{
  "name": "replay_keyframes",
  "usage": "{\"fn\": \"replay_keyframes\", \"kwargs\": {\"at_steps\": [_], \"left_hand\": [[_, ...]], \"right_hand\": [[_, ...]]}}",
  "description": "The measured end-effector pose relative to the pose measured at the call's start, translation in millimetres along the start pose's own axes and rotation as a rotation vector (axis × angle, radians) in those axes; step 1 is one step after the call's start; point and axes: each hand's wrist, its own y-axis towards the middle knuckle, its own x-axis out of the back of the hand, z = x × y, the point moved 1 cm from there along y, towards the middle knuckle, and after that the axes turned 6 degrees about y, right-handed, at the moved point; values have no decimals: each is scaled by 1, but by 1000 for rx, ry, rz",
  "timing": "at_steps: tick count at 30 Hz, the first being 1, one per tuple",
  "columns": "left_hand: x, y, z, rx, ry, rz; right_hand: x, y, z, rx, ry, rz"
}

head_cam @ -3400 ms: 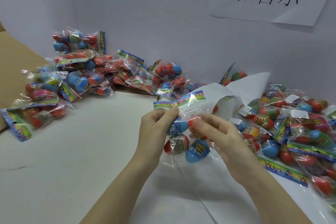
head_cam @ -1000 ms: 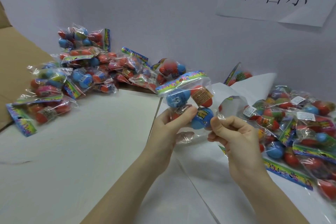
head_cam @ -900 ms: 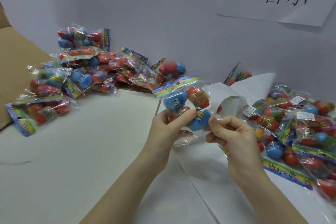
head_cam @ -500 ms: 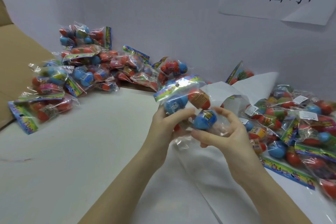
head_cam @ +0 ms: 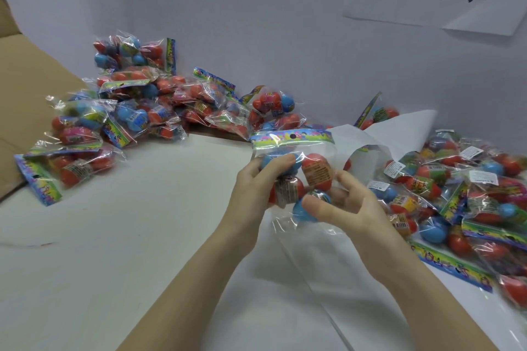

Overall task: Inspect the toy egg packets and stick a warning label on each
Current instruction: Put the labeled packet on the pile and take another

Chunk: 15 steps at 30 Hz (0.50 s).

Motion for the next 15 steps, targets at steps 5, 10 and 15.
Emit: {"fn": "replay_keyframes", "kwargs": {"at_steps": [5,10,15], "left_hand": [[0,-1,-2,59,148,196],[5,-1,1,-11,175,228],[7,0,-1,-165,126,98]], "right_hand": [[3,0,3,119,104,-115],[4,1,4,148,141,-192],[6,2,1,17,188,-145]]}}
